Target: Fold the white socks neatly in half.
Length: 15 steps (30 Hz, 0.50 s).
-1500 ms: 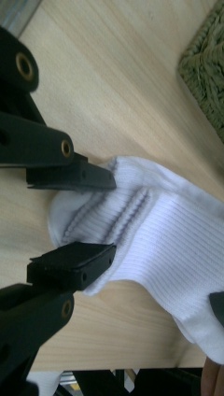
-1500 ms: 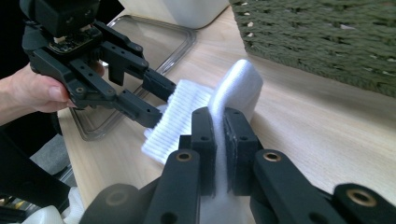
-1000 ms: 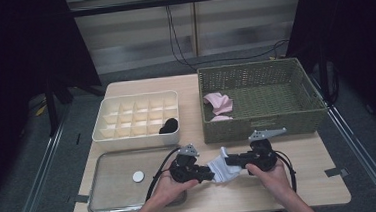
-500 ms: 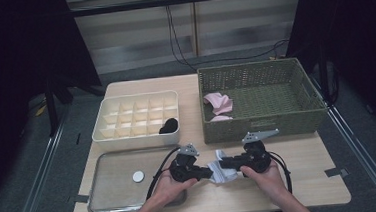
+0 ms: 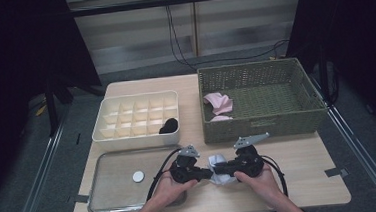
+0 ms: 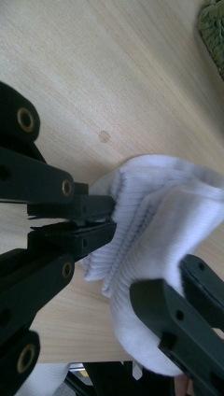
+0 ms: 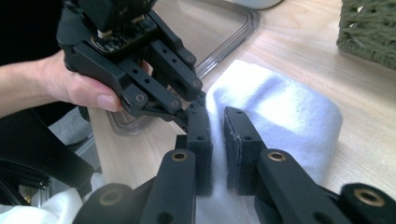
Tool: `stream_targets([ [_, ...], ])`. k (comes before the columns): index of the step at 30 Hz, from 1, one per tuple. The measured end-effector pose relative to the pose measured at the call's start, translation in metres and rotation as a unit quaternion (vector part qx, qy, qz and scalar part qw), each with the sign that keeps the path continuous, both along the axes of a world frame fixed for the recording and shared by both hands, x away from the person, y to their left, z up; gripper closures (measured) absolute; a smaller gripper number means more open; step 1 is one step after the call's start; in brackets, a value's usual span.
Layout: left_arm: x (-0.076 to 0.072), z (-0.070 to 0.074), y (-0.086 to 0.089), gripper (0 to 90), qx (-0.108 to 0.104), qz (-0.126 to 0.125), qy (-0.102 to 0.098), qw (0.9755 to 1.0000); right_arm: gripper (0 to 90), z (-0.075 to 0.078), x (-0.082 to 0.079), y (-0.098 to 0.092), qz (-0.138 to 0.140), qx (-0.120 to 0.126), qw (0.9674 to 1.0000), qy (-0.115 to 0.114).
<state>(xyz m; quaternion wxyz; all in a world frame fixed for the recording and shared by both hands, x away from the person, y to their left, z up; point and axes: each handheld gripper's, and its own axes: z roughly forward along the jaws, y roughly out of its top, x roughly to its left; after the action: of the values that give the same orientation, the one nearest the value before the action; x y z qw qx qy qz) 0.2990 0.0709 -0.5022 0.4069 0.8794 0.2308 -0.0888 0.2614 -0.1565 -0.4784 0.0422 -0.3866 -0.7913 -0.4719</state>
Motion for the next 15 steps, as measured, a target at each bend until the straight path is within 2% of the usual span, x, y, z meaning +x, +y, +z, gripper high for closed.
stream_targets([
  [2, 0.0, 0.001, 0.001, 85.1, 0.004, 0.003, 0.004, 1.0, 81.2, -0.002, -0.001, 0.003, 0.002, -0.015, 0.9999, 0.001],
  [3, 0.001, 0.0, 0.002, 84.7, -0.004, 0.0, 0.01, 0.9999, 81.5, -0.004, -0.001, 0.003, 0.002, -0.019, 0.9998, 0.002],
  [6, 0.001, 0.001, 0.004, 83.3, -0.007, 0.0, 0.013, 0.9999, 82.3, -0.006, -0.002, 0.006, 0.004, -0.03, 0.9995, 0.005],
  [10, 0.003, 0.006, 0.012, 80.5, -0.012, 0.008, 0.013, 0.9998, 83.2, -0.01, -0.001, 0.006, -0.003, -0.027, 0.9995, 0.015],
  [15, 0.01, 0.015, 0.024, 71.9, -0.046, 0.037, 0.019, 0.9981, 83.2, -0.013, 0.0, 0.005, -0.004, -0.019, 0.9997, 0.018],
])
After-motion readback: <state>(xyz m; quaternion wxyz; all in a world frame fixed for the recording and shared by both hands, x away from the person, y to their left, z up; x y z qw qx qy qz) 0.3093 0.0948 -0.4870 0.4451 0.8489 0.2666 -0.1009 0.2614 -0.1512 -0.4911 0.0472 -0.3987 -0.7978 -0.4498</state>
